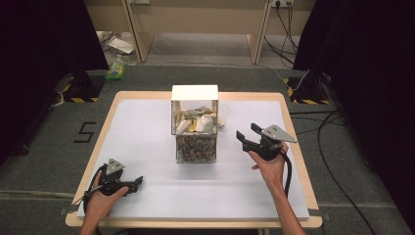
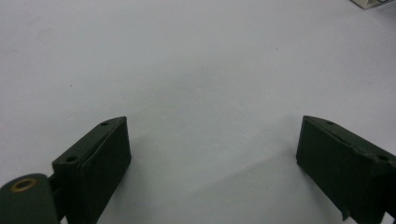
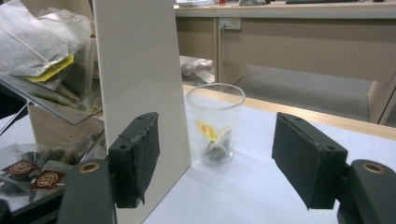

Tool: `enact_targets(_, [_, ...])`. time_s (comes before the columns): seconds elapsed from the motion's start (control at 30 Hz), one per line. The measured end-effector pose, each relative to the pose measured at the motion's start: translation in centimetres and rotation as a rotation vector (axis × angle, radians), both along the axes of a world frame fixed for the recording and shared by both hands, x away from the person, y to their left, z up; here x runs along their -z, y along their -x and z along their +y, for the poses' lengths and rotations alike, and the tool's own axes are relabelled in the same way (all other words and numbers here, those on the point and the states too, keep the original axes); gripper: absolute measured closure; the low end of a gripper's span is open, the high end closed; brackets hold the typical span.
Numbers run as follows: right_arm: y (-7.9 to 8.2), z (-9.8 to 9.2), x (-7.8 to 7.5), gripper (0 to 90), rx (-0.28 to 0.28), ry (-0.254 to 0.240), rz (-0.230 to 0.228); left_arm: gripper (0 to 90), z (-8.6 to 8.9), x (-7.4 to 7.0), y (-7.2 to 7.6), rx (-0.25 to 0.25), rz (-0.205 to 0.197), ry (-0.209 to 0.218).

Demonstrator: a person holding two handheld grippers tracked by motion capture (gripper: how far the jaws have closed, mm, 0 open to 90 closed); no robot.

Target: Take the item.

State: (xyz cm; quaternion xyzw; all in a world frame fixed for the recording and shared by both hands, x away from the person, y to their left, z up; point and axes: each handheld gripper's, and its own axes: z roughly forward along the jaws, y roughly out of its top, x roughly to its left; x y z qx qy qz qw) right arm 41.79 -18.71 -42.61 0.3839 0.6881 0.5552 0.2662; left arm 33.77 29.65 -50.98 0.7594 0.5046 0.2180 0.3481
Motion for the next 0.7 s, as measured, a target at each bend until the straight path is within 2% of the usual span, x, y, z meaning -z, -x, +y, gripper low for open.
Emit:
enact_targets(0.17, [0.5, 0.2, 0.2, 27.9, -0.002, 0.007, 0.009, 9.1, 0.0, 0.0, 0.0, 0.0, 0.0, -0.001])
enact_targets(0.7, [1.7, -0.4, 1.0, 27.8, -0.009, 0.028, 0.022, 9.1, 0.0, 0.0, 0.0, 0.001, 0.001, -0.001])
